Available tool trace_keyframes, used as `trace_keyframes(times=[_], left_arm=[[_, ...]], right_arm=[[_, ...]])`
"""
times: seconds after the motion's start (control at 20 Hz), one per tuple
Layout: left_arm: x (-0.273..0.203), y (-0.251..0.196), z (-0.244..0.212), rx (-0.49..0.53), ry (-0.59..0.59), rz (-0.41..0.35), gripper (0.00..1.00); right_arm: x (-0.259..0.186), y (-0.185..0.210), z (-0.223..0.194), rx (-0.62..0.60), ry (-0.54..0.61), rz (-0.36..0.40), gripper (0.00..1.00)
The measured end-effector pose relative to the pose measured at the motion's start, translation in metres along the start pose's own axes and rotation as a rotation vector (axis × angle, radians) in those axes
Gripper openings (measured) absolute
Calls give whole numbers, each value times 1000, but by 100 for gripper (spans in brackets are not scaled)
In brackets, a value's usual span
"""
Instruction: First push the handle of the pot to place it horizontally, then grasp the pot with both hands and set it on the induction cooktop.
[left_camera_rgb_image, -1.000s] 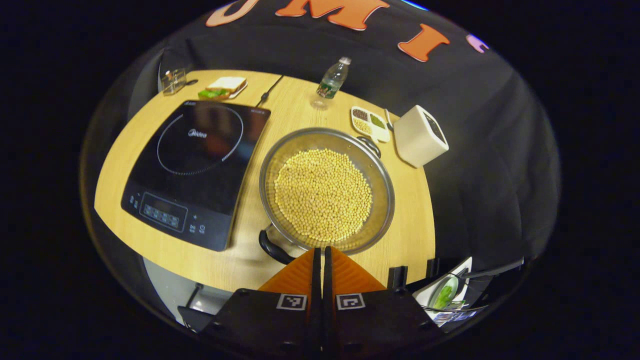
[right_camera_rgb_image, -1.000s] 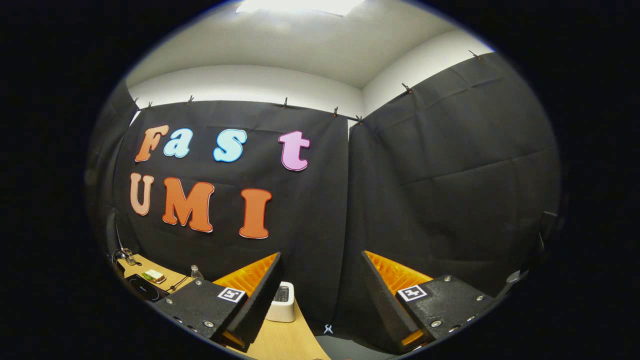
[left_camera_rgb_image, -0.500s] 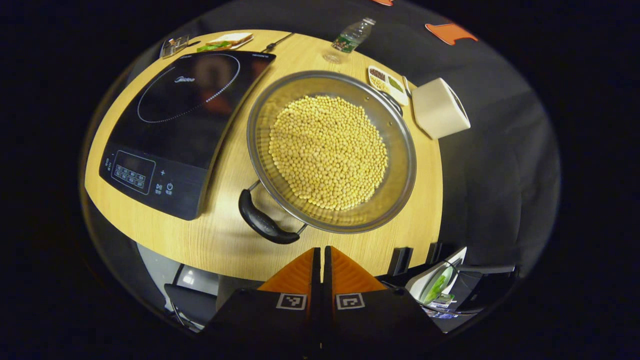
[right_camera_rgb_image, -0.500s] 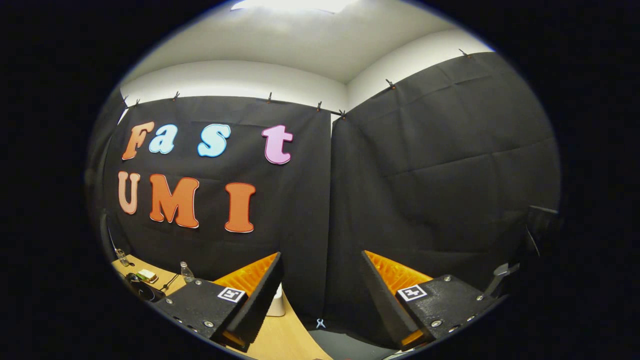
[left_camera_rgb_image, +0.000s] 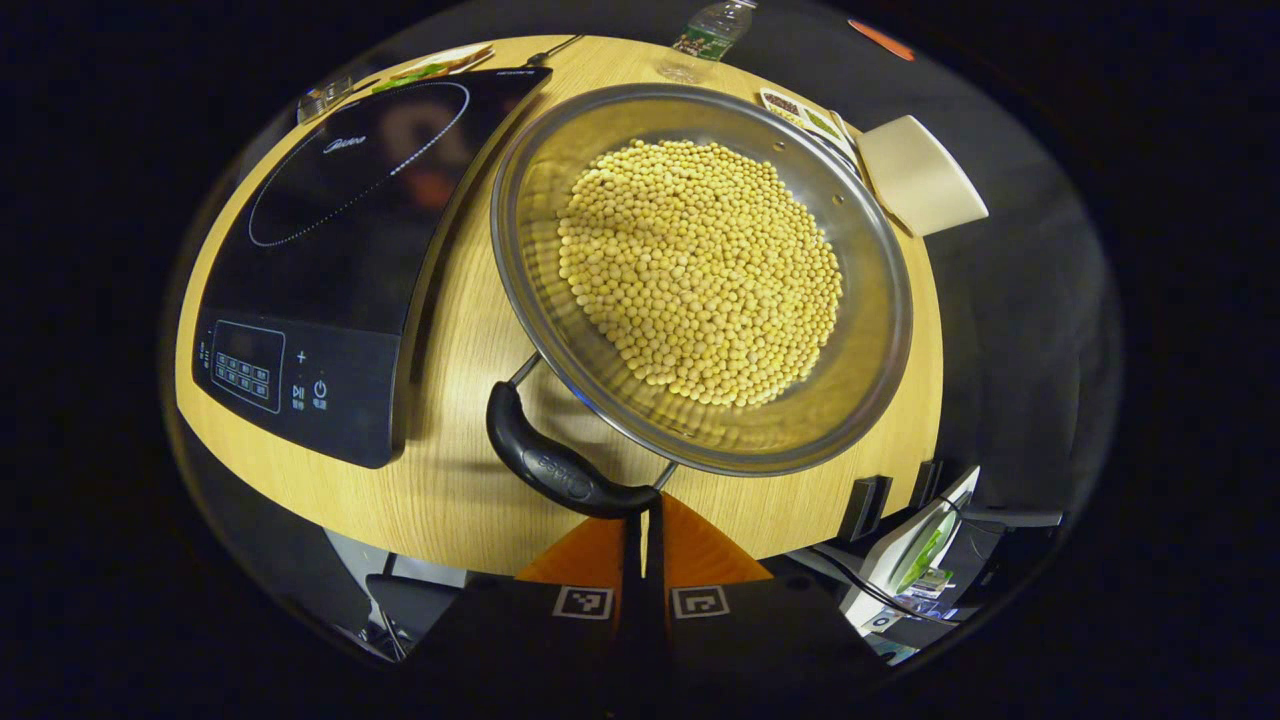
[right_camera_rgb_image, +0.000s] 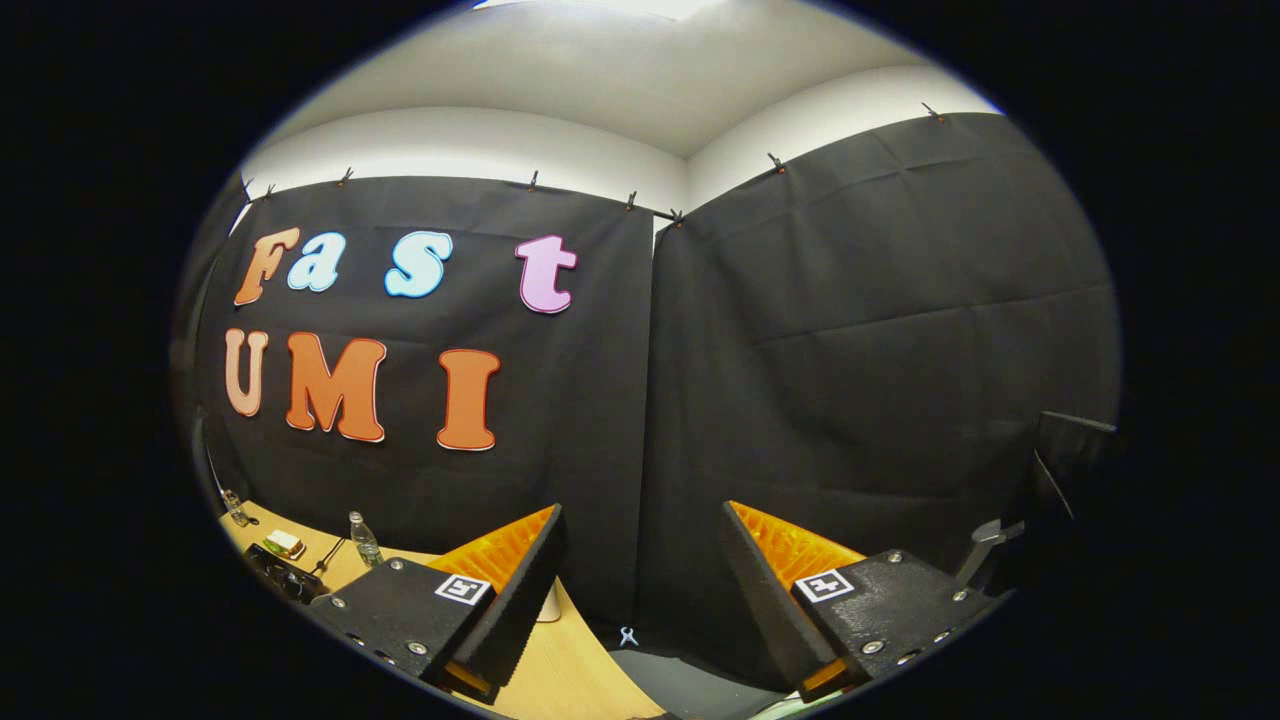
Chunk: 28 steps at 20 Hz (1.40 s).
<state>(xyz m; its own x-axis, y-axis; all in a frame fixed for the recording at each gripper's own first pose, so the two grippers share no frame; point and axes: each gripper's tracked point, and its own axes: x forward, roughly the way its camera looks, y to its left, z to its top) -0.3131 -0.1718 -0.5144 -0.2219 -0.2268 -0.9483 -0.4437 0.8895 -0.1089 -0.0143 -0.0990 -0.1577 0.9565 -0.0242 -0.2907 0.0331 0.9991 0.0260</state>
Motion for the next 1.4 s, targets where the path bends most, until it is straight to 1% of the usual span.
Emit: trace_keyframes(times=[0.1,0.15,0.25,0.35,0.6,0.8,0.9,1.0,1.05,1.2,1.4], left_arm=[[4,7,2,4,-1,23,8],[5,12,4,22,-9,48,8],[2,27,16,94,-42,126,8],[-1,39,28,148,-68,177,8],[-4,58,51,176,-111,248,8],[-8,69,65,149,-144,252,8],[-12,83,80,150,-187,295,8],[-13,80,97,149,-221,296,10],[-12,78,102,157,-232,293,8],[-9,76,114,178,-239,273,8],[-8,71,131,235,-261,255,8]], right_arm=[[-1,4,-2,-7,8,-2,95],[-1,5,-3,-5,12,-1,95],[-2,9,-7,6,24,4,95],[-3,14,-9,14,34,9,95],[-6,21,-15,23,51,9,95],[-9,25,-16,31,58,-5,95],[-11,28,-16,36,64,-8,95],[-14,31,-19,30,73,-13,95],[-15,32,-19,25,76,-19,95],[-18,37,-21,19,88,-27,95],[-18,48,-22,14,101,-30,95]])
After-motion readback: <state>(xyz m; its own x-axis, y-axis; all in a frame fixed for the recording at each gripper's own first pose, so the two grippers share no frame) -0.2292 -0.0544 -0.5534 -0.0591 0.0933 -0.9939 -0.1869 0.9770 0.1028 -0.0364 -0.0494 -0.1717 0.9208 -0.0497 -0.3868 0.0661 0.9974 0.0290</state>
